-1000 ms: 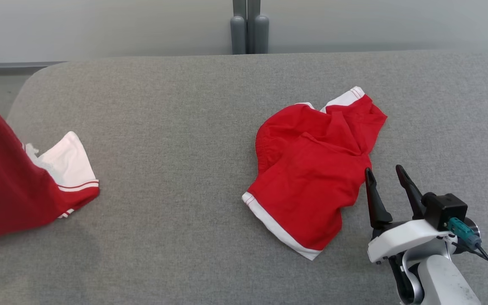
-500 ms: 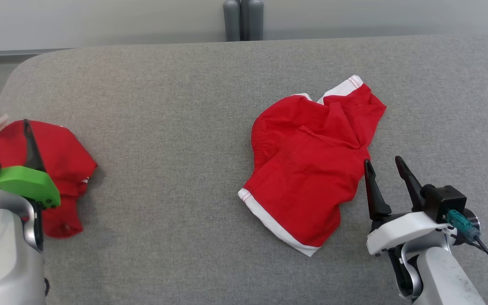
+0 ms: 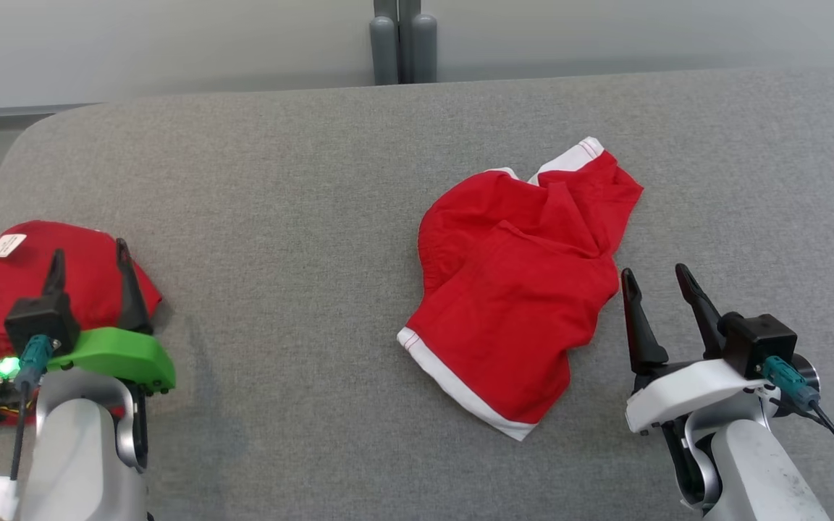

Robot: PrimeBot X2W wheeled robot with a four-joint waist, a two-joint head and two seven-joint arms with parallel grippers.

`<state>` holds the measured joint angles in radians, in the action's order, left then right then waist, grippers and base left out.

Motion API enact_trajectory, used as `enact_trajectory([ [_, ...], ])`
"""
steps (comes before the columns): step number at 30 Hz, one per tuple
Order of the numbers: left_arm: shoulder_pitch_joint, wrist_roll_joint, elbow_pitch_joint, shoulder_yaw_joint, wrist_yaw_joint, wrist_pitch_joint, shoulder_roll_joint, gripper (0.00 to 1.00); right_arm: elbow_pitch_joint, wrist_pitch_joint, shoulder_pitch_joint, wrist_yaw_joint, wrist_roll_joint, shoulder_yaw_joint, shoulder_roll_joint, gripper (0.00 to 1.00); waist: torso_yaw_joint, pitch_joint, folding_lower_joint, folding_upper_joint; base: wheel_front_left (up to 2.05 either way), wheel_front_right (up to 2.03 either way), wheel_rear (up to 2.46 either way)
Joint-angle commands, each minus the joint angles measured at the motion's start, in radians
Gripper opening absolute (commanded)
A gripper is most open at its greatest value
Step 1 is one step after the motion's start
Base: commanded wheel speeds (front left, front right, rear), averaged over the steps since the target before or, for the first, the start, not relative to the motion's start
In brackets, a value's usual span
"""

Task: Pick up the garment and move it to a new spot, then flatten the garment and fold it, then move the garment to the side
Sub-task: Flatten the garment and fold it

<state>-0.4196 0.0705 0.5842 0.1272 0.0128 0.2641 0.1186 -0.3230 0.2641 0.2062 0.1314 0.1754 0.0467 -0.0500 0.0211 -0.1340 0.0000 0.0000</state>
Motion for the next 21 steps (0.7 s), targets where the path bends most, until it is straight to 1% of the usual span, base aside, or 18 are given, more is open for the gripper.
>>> enact_trajectory([
  [1, 0.033, 0.0, -0.009, 0.005, -0.009, 0.0, -0.006, 1.0, -0.001, 0.0, -0.013, -0.001, 0.003, 0.0, -0.002, 1.0, -0.015, 0.014, 0.0, 0.0, 0.0, 0.0, 0.0],
  [9, 0.124, -0.011, -0.072, -0.002, -0.001, 0.0, -0.038, 1.0, -0.005, 0.0, -0.04, -0.001, -0.017, -0.004, -0.002, 1.0, -0.04, 0.054, 0.0, 0.0, 0.0, 0.0, 0.0],
  [16, 0.214, -0.016, -0.112, -0.031, 0.019, 0.0, -0.055, 1.0, -0.012, 0.0, -0.073, -0.001, -0.023, -0.013, -0.002, 1.0, -0.034, 0.103, 0.0, 0.0, 0.0, 0.0, 0.0],
  [21, 0.269, -0.006, -0.159, -0.038, 0.007, 0.0, -0.062, 1.0, -0.014, 0.0, -0.086, -0.001, -0.019, -0.009, -0.002, 1.0, -0.032, 0.124, 0.0, 0.0, 0.0, 0.0, 0.0],
])
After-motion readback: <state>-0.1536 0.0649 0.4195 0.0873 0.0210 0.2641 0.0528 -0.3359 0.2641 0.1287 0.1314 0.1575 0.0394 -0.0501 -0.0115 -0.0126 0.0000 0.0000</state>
